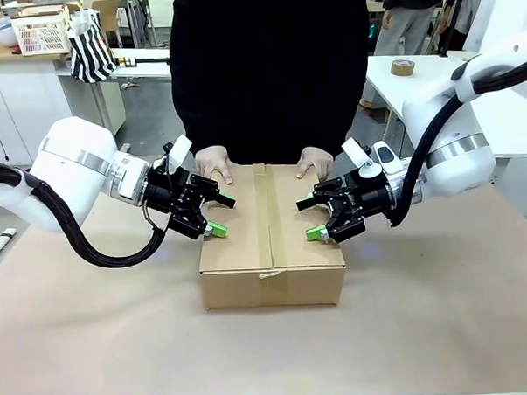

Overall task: Pack the gift set into the box.
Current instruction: Press and hold the closed box until the human finishes sealing it.

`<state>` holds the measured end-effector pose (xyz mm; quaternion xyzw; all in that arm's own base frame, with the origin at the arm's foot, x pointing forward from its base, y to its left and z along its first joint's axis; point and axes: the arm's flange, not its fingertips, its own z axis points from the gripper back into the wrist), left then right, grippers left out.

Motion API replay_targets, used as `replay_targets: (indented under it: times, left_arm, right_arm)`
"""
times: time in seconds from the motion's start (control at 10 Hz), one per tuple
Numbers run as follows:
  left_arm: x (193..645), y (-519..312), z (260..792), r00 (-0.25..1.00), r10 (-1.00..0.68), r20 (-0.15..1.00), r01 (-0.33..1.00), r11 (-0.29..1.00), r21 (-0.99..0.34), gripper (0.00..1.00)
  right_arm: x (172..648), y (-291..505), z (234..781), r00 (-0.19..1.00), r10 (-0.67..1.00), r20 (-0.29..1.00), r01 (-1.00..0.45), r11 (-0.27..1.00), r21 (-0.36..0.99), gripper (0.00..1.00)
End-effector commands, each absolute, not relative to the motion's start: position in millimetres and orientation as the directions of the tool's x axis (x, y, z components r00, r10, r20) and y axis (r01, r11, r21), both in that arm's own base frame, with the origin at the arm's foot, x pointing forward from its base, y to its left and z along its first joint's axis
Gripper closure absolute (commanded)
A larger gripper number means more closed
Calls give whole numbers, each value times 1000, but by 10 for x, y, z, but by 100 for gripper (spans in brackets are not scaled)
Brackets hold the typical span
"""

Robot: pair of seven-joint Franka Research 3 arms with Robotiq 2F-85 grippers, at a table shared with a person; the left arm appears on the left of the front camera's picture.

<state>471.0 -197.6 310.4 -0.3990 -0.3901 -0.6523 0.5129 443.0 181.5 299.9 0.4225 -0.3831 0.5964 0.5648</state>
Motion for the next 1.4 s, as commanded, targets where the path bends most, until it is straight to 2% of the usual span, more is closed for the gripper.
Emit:
replay_targets:
  times: [0.0, 1.3]
  left_arm:
    - [4704, -1964, 3068, -145, -360, 922, 982, -169, 88, 0]
    - [4704, -1964, 3068, -145, -360, 922, 982, -169, 88, 0]
  right_arm:
    - [4423, 1811, 2993, -15, 349, 937, -997, -73, 11, 0]
    - [4423, 1811, 2993, -15, 349, 937, -997, -73, 11, 0]
